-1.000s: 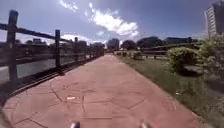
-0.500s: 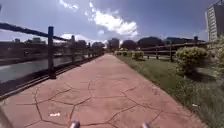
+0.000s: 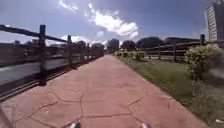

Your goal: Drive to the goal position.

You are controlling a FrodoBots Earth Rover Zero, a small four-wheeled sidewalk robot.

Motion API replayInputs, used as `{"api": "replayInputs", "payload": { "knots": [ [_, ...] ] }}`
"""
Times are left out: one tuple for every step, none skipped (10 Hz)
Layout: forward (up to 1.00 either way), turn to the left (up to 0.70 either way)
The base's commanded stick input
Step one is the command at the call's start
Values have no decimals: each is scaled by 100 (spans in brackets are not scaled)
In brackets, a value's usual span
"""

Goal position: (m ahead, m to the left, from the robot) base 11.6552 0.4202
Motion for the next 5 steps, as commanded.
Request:
{"api": "replayInputs", "payload": {
  "knots": [
    [85, 0],
    [85, 0],
    [85, 0],
    [85, 0],
    [85, 0]
  ]
}}
